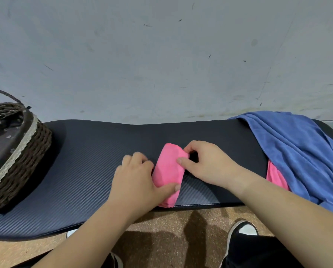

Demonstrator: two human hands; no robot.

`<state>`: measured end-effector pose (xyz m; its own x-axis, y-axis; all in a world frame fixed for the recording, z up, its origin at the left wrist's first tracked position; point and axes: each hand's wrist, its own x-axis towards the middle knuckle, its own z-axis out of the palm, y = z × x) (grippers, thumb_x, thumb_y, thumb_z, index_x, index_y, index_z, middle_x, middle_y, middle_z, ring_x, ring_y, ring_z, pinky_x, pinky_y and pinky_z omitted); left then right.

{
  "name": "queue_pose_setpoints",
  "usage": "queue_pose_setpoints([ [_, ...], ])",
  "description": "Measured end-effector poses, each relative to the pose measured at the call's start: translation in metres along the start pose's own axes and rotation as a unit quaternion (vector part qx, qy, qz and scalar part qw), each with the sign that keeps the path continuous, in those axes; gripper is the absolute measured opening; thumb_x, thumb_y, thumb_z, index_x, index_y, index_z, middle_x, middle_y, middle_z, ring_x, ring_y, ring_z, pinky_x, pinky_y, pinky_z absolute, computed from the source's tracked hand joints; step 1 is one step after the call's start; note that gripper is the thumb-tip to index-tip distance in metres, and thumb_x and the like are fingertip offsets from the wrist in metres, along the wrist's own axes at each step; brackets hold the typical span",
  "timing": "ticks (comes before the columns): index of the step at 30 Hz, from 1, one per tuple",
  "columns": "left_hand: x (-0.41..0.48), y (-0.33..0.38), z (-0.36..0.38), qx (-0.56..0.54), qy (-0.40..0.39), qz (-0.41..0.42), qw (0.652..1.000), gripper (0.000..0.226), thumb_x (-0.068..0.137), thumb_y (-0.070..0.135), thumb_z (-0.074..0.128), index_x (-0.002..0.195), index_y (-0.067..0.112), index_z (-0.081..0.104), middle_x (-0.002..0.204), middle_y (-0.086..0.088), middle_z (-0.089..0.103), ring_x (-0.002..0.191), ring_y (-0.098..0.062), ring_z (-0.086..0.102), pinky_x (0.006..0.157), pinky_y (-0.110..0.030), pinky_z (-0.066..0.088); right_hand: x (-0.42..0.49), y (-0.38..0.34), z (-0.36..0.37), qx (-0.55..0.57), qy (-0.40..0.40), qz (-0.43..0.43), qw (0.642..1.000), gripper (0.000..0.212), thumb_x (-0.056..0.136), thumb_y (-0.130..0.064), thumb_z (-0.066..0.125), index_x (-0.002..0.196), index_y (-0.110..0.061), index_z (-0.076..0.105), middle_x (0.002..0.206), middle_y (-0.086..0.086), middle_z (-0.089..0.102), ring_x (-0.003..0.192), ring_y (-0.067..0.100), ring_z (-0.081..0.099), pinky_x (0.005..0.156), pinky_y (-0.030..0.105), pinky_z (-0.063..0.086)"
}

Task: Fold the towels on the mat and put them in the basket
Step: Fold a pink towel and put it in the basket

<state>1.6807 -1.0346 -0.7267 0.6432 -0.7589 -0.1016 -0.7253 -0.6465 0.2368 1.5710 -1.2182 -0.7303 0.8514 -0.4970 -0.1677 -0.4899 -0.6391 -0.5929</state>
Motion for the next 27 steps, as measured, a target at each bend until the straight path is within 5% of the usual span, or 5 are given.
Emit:
queue_pose_setpoints([
  [4, -0.001, 0.003, 0.0, -0.12, -0.052, -0.018, 0.991, 0.05, 0.07, 0.068, 0.073, 0.084, 0.031, 0.043, 0.088, 0.012, 0.049, 0.079, -0.008, 0.047, 0.061, -0.027, 0.037, 0.001, 0.005, -0.004, 0.034, -0.004, -0.01, 0.999, 0.04, 0.086, -0.048, 0.074, 0.12, -0.03, 0.063, 0.116, -0.014, 0.068, 0.11, 0.005, 0.062, 0.099, 0.033, 0.051],
  [9, -0.006, 0.001, -0.025, -0.242, -0.058, 0.014, 0.968, 0.035, 0.08, 0.033, 0.078, 0.09, 0.03, 0.044, 0.064, 0.003, 0.07, 0.056, -0.012, 0.064, 0.053, -0.037, 0.051, -0.005, 0.007, -0.011, 0.142, -0.107, -0.055, 0.983, 0.093, 0.082, -0.022, 0.081, 0.156, -0.045, 0.03, 0.152, -0.019, 0.048, 0.138, -0.005, 0.045, 0.114, 0.023, 0.036],
  [13, -0.012, -0.014, -0.035, -0.167, 0.023, 0.098, 0.981, 0.036, 0.078, 0.045, 0.079, 0.097, 0.036, 0.05, 0.081, 0.016, 0.066, 0.072, -0.008, 0.062, 0.062, -0.037, 0.053, -0.006, -0.002, -0.016, 0.163, -0.082, -0.063, 0.981, 0.049, 0.076, -0.013, 0.086, 0.116, -0.031, 0.066, 0.113, -0.014, 0.07, 0.104, 0.006, 0.067, 0.091, 0.029, 0.056],
  [17, -0.015, -0.038, -0.045, -0.19, 0.033, 0.044, 0.98, 0.06, 0.072, 0.051, 0.085, 0.121, 0.045, 0.052, 0.108, 0.026, 0.062, 0.097, 0.0, 0.06, 0.08, -0.025, 0.052, -0.005, -0.017, -0.015, 0.224, -0.055, -0.033, 0.973, 0.033, 0.073, -0.02, 0.085, 0.097, -0.032, 0.066, 0.097, -0.003, 0.073, 0.093, 0.017, 0.071, 0.088, 0.045, 0.06],
  [27, -0.048, -0.079, -0.095, -0.476, 0.09, -0.042, 0.874, 0.049, 0.089, 0.004, 0.074, 0.126, 0.03, 0.055, 0.114, 0.002, 0.07, 0.103, -0.015, 0.071, 0.084, -0.032, 0.061, -0.026, -0.087, 0.002, 0.515, -0.12, 0.05, 0.847, 0.036, 0.097, -0.004, 0.067, 0.131, -0.011, 0.059, 0.123, 0.014, 0.073, 0.114, 0.029, 0.071, 0.102, 0.047, 0.055],
])
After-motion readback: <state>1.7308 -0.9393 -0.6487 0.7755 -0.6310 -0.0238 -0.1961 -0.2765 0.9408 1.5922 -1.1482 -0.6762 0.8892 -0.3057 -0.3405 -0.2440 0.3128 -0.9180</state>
